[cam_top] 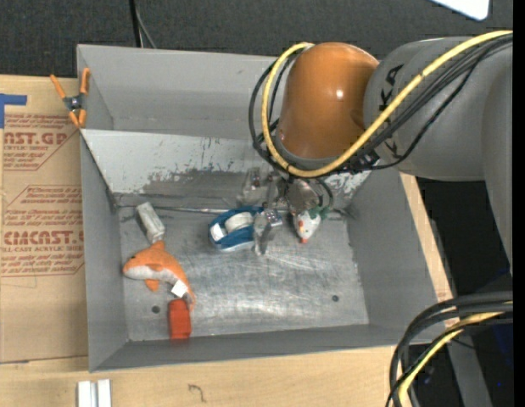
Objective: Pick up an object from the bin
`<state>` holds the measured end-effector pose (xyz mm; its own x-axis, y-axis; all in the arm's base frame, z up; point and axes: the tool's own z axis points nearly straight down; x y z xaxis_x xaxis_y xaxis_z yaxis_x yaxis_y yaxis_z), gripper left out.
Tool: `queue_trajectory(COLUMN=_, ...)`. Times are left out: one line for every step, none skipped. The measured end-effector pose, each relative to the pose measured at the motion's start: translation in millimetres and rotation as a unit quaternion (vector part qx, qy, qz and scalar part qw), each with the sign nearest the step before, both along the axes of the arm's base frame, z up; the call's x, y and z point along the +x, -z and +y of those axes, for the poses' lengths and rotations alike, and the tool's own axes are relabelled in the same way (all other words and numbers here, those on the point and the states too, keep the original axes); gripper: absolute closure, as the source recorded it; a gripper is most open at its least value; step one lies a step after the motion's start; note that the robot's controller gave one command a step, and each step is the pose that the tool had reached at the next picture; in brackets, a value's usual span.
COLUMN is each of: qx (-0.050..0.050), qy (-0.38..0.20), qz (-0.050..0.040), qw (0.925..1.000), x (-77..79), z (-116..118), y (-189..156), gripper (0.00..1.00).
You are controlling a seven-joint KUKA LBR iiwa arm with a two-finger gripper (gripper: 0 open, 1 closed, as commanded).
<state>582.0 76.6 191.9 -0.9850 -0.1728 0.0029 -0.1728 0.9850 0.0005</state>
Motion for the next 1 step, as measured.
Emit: queue_trajectory(qx=0.001, qy=-0.136, qz=-0.0008, qw=0.9907, x=-26.3, z=-17.5, y=-88.6, gripper=1.0)
